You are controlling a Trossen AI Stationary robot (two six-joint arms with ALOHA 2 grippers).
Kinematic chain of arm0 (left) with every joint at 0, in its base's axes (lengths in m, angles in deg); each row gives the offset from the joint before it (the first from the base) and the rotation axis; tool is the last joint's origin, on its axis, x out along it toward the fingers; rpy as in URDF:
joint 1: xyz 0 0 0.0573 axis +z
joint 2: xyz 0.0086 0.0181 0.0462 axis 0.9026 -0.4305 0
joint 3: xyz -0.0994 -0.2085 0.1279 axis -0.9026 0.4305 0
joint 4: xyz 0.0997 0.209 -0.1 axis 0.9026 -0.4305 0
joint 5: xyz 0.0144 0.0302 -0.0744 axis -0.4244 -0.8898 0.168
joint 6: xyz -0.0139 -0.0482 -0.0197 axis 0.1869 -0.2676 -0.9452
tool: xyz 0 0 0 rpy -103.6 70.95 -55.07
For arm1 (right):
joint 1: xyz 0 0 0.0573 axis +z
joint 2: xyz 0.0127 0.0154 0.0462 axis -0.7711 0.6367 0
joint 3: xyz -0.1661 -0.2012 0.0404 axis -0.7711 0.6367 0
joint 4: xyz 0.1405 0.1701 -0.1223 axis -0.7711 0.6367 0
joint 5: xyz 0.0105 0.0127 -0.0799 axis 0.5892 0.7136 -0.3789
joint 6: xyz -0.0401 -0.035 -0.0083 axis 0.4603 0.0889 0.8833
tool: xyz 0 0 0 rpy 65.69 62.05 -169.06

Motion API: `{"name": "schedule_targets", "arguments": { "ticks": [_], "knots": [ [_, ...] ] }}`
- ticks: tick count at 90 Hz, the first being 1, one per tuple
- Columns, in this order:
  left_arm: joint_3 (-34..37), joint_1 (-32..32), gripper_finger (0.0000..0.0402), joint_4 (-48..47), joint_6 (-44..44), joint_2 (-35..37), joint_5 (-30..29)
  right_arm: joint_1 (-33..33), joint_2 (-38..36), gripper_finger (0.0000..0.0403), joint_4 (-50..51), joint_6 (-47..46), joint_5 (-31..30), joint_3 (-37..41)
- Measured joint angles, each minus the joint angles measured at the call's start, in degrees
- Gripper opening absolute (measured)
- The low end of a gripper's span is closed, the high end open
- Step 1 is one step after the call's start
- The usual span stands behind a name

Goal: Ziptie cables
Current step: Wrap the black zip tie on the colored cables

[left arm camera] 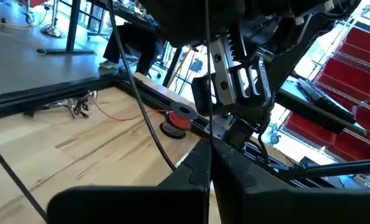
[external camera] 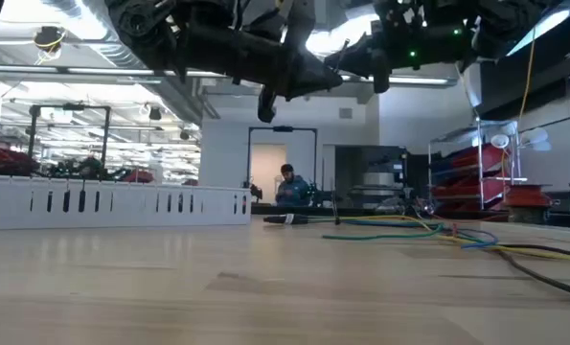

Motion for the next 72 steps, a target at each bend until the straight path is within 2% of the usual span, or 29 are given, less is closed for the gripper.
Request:
{"name": "schedule_targets", "arguments": {
  "ticks": [72],
  "knots": [
    [0.0, -0.7, 0.0, -1.5, 0.1, 0.0, -0.2, 0.0, 0.0, 0.0, -0.6, 0.0, 0.1, 0.0]
  ]
}}
